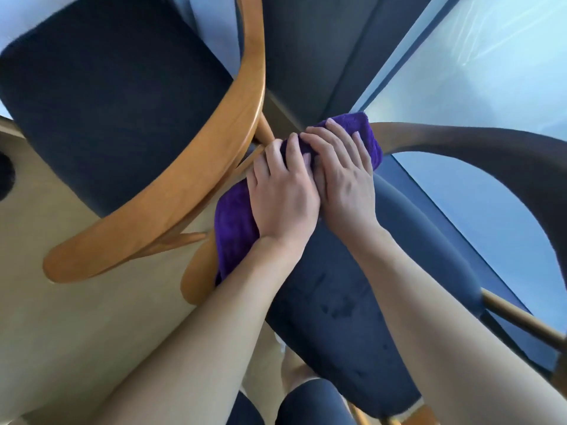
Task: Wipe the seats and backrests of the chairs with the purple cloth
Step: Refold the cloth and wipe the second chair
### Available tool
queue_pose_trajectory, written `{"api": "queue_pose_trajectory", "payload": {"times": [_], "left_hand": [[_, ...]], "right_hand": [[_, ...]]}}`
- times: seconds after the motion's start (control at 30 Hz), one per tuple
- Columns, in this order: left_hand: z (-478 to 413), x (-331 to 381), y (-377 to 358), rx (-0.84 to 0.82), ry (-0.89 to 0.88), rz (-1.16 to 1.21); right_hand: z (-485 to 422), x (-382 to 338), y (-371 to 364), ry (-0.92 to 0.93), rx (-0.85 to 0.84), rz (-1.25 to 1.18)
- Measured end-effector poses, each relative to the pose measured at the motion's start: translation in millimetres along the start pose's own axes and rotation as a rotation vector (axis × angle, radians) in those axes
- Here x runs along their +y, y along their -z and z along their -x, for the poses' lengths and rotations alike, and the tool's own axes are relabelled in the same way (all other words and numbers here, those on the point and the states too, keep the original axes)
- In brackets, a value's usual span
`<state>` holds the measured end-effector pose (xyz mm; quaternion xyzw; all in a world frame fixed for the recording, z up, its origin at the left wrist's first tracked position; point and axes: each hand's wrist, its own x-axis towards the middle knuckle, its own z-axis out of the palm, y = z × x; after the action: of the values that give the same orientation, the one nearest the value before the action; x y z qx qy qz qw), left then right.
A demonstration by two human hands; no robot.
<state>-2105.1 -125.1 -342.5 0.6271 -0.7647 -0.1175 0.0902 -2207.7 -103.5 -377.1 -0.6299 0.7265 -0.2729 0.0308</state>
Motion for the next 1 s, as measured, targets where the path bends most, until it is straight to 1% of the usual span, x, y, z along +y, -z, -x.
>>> {"api": "queue_pose_trajectory", "payload": {"times": [0.13, 0.23, 0.3, 0.37, 0.43, 0.47, 0.5, 0.57, 0.7, 0.83, 1.0], "left_hand": [[-34, 31, -4, -0.104, -0.025, 0.031], [-61, 45, -10, -0.178, -0.024, 0.073], [-78, 46, -16, -0.234, 0.019, 0.13], [-94, 46, -19, -0.335, 0.084, 0.182], [-105, 46, -21, -0.419, 0.146, 0.231], [-106, 45, -22, -0.43, 0.158, 0.245], [-106, 45, -23, -0.414, 0.156, 0.247], [-99, 45, -24, -0.328, 0.119, 0.217], [-81, 49, -21, -0.143, 0.041, 0.124], [-64, 47, -16, -0.067, -0.048, 0.033], [-40, 37, -18, -0.014, -0.125, 0.037]], "right_hand": [[-31, 22, 21, -0.098, -0.034, 0.039], [-59, 35, 31, -0.186, -0.173, 0.118], [-77, 42, 32, -0.262, -0.291, 0.187], [-92, 46, 28, -0.325, -0.377, 0.244], [-102, 50, 24, -0.357, -0.428, 0.266], [-104, 51, 23, -0.362, -0.431, 0.268], [-105, 51, 22, -0.363, -0.421, 0.269], [-102, 49, 22, -0.365, -0.371, 0.271], [-84, 42, 24, -0.326, -0.193, 0.192], [-62, 40, 24, -0.276, -0.092, 0.14], [-34, 38, 15, -0.191, 0.052, 0.1]]}}
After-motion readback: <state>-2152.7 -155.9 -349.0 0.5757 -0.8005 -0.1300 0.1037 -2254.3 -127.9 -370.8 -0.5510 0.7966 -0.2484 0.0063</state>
